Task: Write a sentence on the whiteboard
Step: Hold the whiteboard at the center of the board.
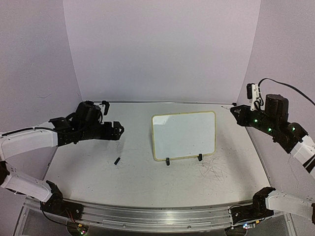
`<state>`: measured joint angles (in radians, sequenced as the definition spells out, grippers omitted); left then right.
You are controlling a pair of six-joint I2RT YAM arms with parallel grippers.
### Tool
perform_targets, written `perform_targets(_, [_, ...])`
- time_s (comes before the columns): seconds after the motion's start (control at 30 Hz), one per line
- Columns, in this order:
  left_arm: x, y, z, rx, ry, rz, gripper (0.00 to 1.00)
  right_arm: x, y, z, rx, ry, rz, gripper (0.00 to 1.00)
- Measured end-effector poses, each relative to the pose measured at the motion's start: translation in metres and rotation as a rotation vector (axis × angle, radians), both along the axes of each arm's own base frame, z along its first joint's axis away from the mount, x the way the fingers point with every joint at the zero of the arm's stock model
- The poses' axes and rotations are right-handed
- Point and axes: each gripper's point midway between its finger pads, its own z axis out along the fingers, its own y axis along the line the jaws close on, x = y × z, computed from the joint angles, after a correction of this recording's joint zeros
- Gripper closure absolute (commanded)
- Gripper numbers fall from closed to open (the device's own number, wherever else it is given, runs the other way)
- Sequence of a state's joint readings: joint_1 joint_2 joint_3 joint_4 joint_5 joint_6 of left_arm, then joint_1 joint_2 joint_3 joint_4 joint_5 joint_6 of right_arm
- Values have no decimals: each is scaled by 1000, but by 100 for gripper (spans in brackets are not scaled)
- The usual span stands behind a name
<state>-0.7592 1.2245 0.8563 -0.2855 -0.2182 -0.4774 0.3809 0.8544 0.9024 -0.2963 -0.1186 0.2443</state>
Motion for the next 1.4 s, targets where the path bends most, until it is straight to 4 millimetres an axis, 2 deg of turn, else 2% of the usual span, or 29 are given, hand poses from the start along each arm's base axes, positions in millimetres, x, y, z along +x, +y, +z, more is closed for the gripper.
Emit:
perform_targets(0.13, [19, -2, 21, -32, -16, -98, 4, 5, 4, -10, -3, 36, 10, 100])
perform_targets(0.27, [49, -11, 48, -84, -47, -190, 5, 9, 12, -19, 16, 72, 35, 100])
perform_targets(0.33, [62, -17, 56, -107, -65, -234, 6, 10, 15, -20, 27, 79, 44, 100])
perform_targets(0.43, [69, -35, 59, -141, -76, -333, 10, 9, 21, -17, 53, 76, 64, 100])
perform_targets(0.53, [66, -57, 47, -180, -48, -455, 11, 8, 32, -12, 86, 66, 97, 100])
perform_targets(0.63, [62, -68, 30, -192, -7, -522, 11, 4, 52, -12, 106, 74, 148, 100])
perform_targets(0.83, [53, -70, 13, -189, -9, -574, 15, -4, 92, -31, 82, 126, 240, 100])
perform_targets(0.97, [45, -67, 0, -195, 4, -580, 18, -4, 107, -39, 58, 149, 258, 100])
perform_targets(1.07, [41, -68, 0, -221, 10, -582, 20, -5, 114, -37, 48, 143, 266, 100])
perform_targets(1.27, [40, -69, 20, -317, -12, -544, 20, -9, 129, -33, 24, 116, 290, 100])
perform_targets(1.4, [33, -62, 13, -358, 21, -481, 19, -9, 139, -33, -5, 104, 310, 100])
